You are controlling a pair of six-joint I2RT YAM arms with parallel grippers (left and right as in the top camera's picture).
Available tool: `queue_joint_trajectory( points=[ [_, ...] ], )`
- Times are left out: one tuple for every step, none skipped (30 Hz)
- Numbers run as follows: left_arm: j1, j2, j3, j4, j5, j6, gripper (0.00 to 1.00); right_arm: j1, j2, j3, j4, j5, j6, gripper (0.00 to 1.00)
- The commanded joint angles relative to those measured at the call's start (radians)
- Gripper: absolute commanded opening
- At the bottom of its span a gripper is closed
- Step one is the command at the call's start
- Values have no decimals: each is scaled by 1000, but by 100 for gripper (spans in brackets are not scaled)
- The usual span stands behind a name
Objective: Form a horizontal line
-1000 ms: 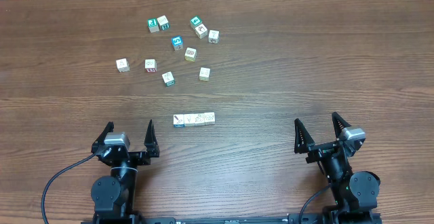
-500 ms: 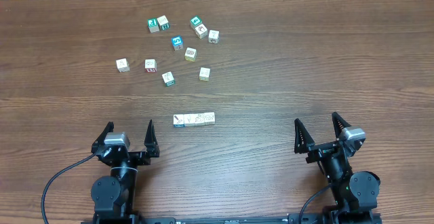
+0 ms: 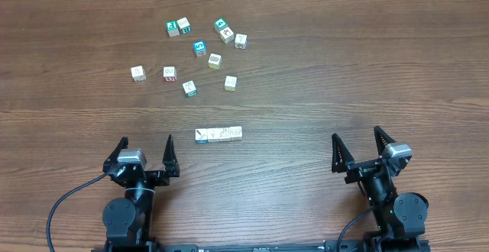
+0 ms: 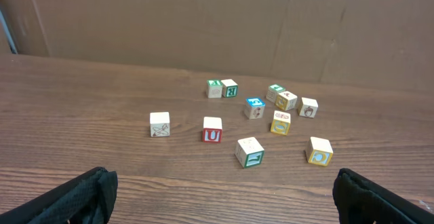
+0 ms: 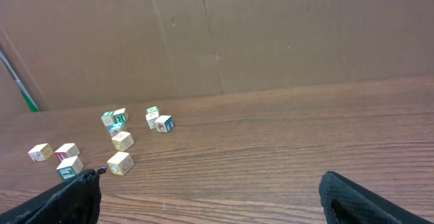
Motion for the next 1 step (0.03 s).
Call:
queue_joint_trajectory(
  points=[
    [-7, -11, -4, -1, -10, 29, 100, -5, -8, -11, 4, -1, 2, 100]
  ],
)
